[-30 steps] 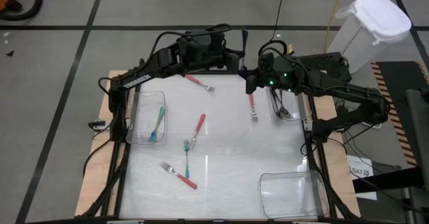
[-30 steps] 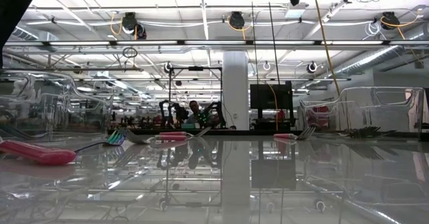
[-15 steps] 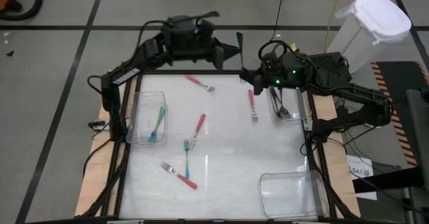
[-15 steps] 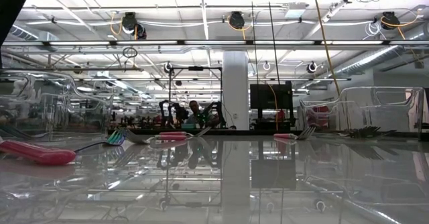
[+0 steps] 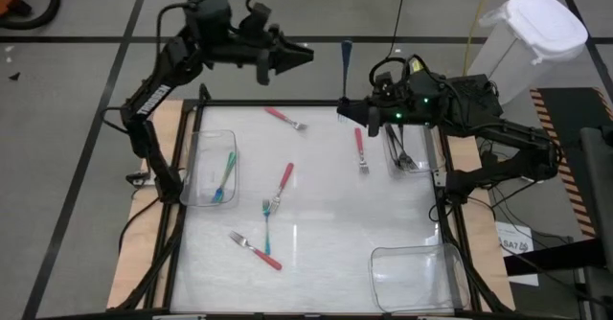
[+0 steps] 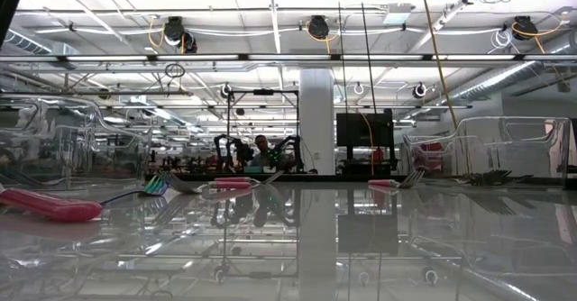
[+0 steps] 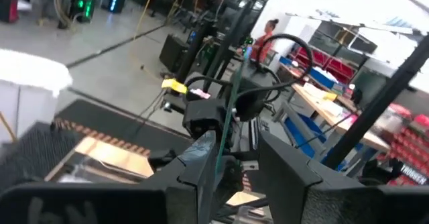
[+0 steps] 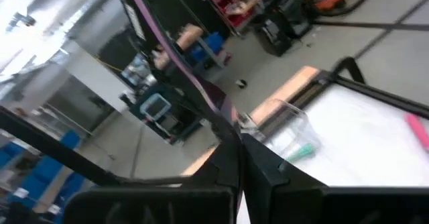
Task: Sort silverware by color (type)
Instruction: Put the blue fork into the left transparent bin
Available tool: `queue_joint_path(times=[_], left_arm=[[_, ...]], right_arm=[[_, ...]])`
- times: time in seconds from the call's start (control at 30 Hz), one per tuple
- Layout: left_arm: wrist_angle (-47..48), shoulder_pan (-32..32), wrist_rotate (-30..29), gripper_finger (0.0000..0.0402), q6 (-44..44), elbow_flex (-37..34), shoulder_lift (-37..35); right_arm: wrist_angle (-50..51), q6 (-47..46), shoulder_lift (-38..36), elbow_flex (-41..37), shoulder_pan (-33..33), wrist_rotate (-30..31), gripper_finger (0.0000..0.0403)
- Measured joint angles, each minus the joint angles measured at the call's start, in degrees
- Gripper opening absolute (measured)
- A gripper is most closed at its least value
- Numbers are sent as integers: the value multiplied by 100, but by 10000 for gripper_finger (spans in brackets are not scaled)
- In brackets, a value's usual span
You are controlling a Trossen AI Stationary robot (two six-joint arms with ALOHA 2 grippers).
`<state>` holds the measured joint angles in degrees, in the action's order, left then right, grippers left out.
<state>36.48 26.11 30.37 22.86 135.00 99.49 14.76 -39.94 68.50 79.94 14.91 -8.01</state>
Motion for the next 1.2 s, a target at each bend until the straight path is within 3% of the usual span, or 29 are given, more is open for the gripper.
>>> queue_joint_path(times=[0.13, 0.37, 0.63, 0.73, 0.97, 1.2], left_arm=[[16, -33, 24, 113, -438, 0, -58], [43, -105, 72, 120, -118, 0, -64], [26, -260, 128, 234, -92, 0, -64], [29, -296, 129, 255, -145, 0, -64], [6, -358, 110, 258, -178, 0, -29], [-2, -638, -264, 232, -438, 0, 34]], right_arm=[[-380, -97, 186, 4, -87, 0, 0], [-934, -161, 531, 2, -300, 23, 0], [-1194, -291, 791, 2, -460, 30, 0], [-1247, -312, 832, 1, -491, 32, 0], [-1313, -331, 838, 0, -491, 43, 1], [-1320, -317, 838, 0, -489, 43, 2]])
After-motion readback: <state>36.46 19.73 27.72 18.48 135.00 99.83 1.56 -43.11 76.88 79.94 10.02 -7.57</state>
